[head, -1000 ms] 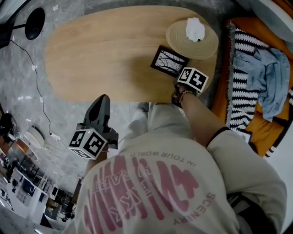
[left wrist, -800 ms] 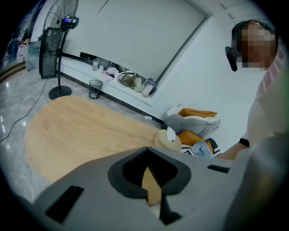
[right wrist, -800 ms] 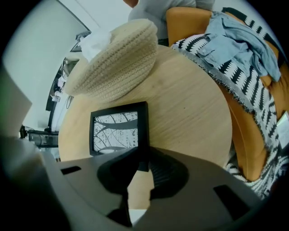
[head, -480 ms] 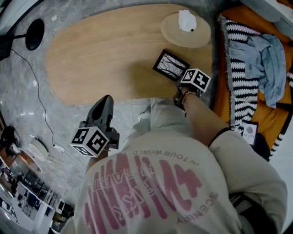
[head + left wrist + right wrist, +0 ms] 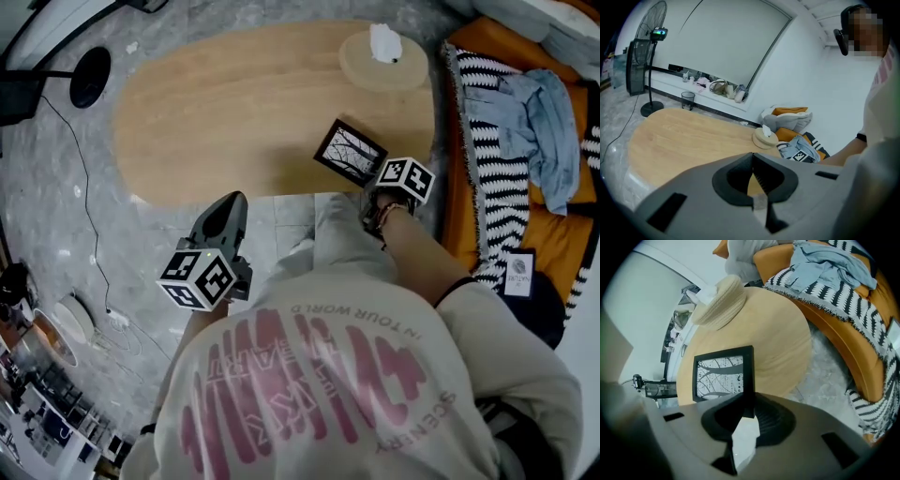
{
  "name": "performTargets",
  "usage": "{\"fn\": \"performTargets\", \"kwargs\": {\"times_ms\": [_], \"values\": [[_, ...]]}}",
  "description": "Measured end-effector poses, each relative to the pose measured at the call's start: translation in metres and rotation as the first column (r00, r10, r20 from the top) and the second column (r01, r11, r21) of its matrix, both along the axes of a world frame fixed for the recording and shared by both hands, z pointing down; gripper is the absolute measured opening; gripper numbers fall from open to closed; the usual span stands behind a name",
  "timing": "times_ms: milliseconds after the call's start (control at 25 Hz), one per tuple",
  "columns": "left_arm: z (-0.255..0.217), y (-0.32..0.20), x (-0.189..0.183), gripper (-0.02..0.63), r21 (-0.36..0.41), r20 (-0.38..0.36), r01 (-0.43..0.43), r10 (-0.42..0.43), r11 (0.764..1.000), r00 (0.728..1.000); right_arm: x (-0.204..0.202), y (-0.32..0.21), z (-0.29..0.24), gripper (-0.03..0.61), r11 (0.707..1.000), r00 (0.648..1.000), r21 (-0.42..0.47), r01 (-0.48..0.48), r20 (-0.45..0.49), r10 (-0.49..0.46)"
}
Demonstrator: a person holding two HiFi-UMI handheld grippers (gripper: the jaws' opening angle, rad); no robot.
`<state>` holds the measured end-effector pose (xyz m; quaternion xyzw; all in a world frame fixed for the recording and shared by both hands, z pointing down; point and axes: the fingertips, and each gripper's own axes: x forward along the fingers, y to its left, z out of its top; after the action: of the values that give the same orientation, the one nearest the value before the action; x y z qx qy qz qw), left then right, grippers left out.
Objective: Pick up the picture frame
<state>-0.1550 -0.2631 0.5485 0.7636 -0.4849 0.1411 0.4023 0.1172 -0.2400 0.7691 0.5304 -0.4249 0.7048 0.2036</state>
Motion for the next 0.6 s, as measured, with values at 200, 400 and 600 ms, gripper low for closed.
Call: {"fn": "performTargets", "kwargs": {"times_ms": [200,400,600], "values": [[-0.011,0.027,-0.01,0.005,0.017,-0.039,0.045,-0.044,0.999,0.998,-0.018,0.004,-0.03,0.074,0.995,1.0,0.1,-0.011,0.028,0.008],[-0.034,0.034,-0.031,0.005,0.06,-0.019,0.085,-0.084,0.995,0.996,-0.033,-0.004,-0.077,0.074,0.974,0.999,0.225,-0.031,0.046,0.022],[-0.073,0.032,-0.041,0.005,0.173,0.022,0.077,-0.082,0.982,0.996,-0.036,-0.018,-0.132,0.074,0.932,1.0,0.362,-0.019,0.026,0.01]]}}
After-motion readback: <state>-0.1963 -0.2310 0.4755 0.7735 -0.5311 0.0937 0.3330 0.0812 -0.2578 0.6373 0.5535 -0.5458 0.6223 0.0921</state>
